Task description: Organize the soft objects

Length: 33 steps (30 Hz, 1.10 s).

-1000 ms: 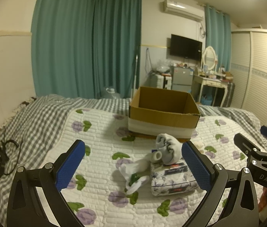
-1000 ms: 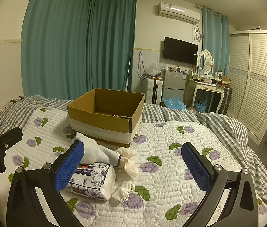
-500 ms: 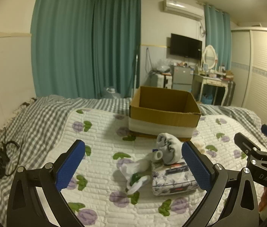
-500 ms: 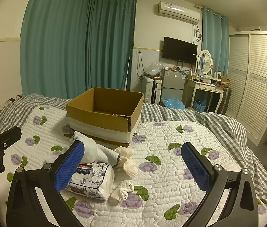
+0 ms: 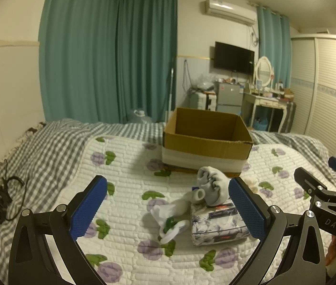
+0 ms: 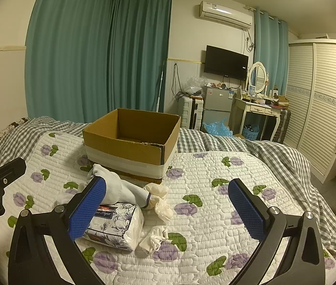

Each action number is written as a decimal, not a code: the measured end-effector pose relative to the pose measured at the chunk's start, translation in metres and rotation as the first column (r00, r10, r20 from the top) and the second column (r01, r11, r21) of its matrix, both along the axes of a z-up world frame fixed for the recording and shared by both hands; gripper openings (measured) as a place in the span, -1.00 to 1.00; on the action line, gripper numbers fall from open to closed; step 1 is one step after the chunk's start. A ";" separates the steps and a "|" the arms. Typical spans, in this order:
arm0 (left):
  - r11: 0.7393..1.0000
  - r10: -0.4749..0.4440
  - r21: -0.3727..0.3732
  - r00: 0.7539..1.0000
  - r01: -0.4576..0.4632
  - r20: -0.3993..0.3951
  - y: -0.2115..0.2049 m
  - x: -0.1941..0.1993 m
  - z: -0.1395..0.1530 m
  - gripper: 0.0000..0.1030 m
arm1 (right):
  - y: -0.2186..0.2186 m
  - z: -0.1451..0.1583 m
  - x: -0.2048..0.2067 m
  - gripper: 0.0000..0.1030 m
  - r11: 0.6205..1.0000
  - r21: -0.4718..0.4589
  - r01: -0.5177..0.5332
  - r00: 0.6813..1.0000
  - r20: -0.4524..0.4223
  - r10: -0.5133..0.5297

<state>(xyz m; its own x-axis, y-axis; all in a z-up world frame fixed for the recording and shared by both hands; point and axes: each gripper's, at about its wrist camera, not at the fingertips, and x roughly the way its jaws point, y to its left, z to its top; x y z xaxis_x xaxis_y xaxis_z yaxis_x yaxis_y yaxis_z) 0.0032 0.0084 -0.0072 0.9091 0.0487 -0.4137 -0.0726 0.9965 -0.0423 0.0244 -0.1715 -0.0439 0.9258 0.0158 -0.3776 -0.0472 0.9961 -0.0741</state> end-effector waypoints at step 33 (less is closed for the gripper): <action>1.000 -0.029 -0.013 0.995 0.028 -0.092 -0.016 0.015 -0.015 1.00 | -0.027 0.003 0.033 1.00 0.994 -0.109 -0.027 0.986 -0.165 0.008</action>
<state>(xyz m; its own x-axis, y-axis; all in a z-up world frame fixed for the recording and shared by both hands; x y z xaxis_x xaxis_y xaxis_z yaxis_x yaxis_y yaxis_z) 0.0178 -0.0073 -0.0220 0.8681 0.0181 -0.4961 -0.0482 0.9977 -0.0480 0.0579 -0.1988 -0.0404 0.8512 -0.0189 -0.5246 -0.0852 0.9811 -0.1736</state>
